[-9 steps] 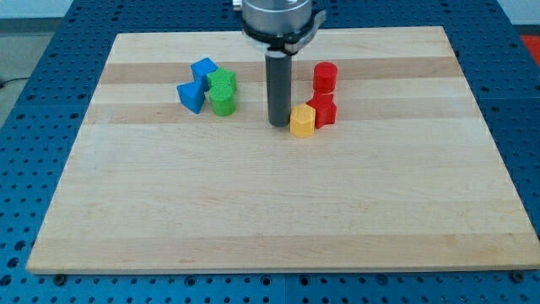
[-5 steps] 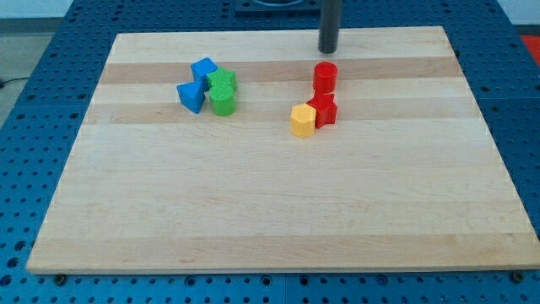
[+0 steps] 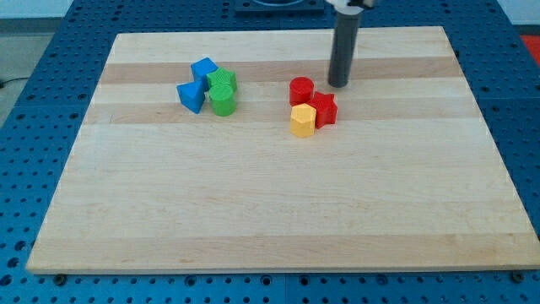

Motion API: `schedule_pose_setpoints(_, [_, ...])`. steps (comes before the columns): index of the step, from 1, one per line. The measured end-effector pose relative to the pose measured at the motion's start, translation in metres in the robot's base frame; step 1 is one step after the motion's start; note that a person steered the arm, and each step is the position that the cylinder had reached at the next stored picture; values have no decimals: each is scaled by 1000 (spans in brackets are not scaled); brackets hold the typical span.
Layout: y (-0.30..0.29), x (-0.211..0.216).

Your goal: Push red circle above yellow hexagon

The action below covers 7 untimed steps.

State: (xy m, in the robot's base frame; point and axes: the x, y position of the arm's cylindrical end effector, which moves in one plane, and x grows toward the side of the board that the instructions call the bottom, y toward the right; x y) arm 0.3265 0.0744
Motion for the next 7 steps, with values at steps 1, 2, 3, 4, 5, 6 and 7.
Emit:
schedule_pose_setpoints(1, [-24, -7])
schedule_pose_setpoints(2, [-25, -16])
schedule_pose_setpoints(3, [-25, 13])
schedule_pose_setpoints(4, [-25, 35])
schedule_pose_setpoints(5, [-14, 16])
schedule_pose_setpoints(6, [-30, -15])
schedule_pose_setpoints(7, [-82, -40])
